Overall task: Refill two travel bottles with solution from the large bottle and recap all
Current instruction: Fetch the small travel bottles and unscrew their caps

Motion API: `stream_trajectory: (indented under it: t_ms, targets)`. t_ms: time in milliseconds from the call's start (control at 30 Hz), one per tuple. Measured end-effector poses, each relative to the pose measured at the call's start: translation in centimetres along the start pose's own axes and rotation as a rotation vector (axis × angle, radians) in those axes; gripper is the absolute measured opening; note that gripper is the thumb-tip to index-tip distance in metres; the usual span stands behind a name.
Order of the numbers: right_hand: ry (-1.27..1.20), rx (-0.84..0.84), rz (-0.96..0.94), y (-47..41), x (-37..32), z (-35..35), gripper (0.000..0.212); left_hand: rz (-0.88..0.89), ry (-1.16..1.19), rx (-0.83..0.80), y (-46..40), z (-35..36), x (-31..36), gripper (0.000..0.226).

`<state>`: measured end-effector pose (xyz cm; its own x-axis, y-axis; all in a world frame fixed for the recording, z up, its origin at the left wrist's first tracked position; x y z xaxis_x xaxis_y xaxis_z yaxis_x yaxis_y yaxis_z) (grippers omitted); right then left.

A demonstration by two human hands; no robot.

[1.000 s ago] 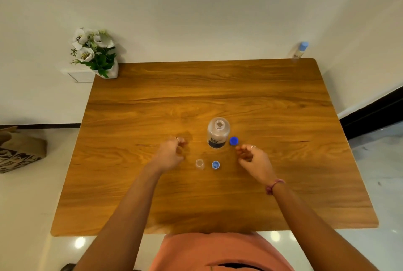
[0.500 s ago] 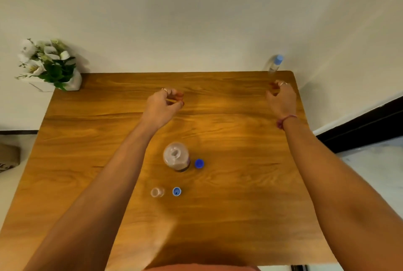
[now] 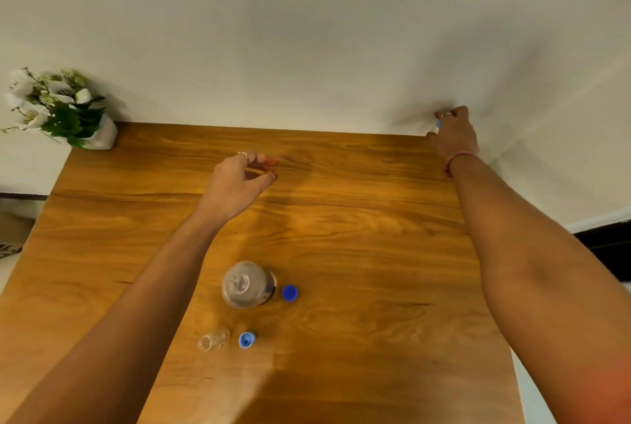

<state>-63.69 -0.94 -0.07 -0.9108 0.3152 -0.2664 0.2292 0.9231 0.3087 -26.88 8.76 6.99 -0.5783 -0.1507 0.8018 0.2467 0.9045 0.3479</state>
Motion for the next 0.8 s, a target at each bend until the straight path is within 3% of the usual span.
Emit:
stream_trajectory:
  t_ms: [167, 267, 467, 700, 800]
  targets:
    - [-0.1, 0.001, -0.009, 0.8, -1.5, -0.3, 0.027, 0.015, -0.071, 0.039, 1.1, -0.9, 0.0, 0.015]
    - [-0.267, -0.1, -0.165, 3.4, -6.1, -0.2, 0.032, 0.05, -0.133, 0.05, 1.8, -0.8, 0.5, 0.02]
    - [-0.704, -0.425, -0.457, 14.3, -18.6, -0.6, 0.025, 0.18, -0.25, 0.083, 3.5, -1.1, 1.0, 0.076]
    - [-0.79, -0.451, -0.562, 21.7, -25.5, -1.6, 0.028, 0.213, -0.404, 0.218, 8.8, -6.3, -0.6, 0.051]
    - [-0.709, -0.437, -0.625, 23.8, -27.6, -1.8, 0.03, 0.221, -0.411, 0.217, 11.5, -8.0, -1.3, 0.042]
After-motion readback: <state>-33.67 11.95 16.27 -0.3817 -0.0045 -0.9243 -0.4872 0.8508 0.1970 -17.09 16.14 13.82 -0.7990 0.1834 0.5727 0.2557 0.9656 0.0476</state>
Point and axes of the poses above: each hand's wrist, its own y-axis away from the middle knuckle, its own z-axis out of the palm, x = y × z, the point moved 3 cm from there along -y, towards the middle knuckle, and after that the axes turned 14 degrees about -x, right-handed, at the moved point
